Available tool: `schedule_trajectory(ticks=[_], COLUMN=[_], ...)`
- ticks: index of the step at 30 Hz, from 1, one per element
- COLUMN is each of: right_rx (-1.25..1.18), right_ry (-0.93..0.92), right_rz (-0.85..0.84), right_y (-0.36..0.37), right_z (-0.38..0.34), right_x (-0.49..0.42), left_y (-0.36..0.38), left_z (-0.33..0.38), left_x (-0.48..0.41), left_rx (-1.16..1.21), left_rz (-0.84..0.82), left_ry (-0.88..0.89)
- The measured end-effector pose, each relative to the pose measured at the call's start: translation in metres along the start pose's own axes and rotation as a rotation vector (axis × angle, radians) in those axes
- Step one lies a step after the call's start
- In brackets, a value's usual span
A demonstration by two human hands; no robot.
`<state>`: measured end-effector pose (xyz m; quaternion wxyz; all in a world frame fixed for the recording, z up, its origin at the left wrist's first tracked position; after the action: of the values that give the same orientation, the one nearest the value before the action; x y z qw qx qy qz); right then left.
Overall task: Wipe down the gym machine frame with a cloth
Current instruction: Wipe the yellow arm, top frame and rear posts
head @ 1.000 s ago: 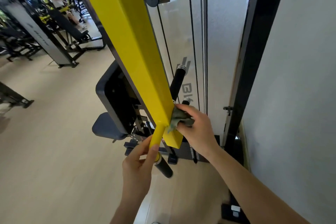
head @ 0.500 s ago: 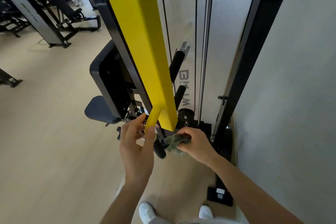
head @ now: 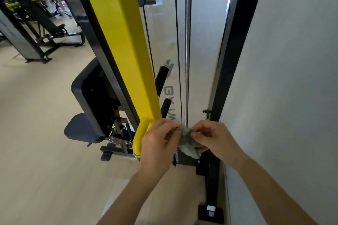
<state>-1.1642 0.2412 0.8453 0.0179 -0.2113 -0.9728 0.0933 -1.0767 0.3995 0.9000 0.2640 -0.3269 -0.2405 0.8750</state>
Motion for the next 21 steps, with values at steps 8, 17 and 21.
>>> schedule_trajectory(ticks=[8, 17, 21], right_rx=[-0.001, 0.177, 0.117], right_ry=[-0.074, -0.148, -0.197], right_rz=[0.066, 0.148, 0.357], right_y=[-0.045, -0.066, -0.105], right_z=[-0.035, -0.098, -0.141], right_x=[-0.01, -0.045, -0.059], left_y=[0.001, -0.055, -0.082], left_z=[0.04, 0.102, 0.129], left_x=[-0.062, -0.162, -0.198], left_rx=[0.145, 0.247, 0.14], left_rz=[-0.024, 0.062, 0.196], left_ry=[0.03, 0.203, 0.252])
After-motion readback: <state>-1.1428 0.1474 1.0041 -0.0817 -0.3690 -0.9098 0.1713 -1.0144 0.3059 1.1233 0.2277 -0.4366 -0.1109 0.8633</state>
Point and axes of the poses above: each hand's wrist, its own x-axis away from the middle knuckle, its own y-axis out of the palm, z = x × y, the point moved 5 cm from there along -x, towards the middle knuckle
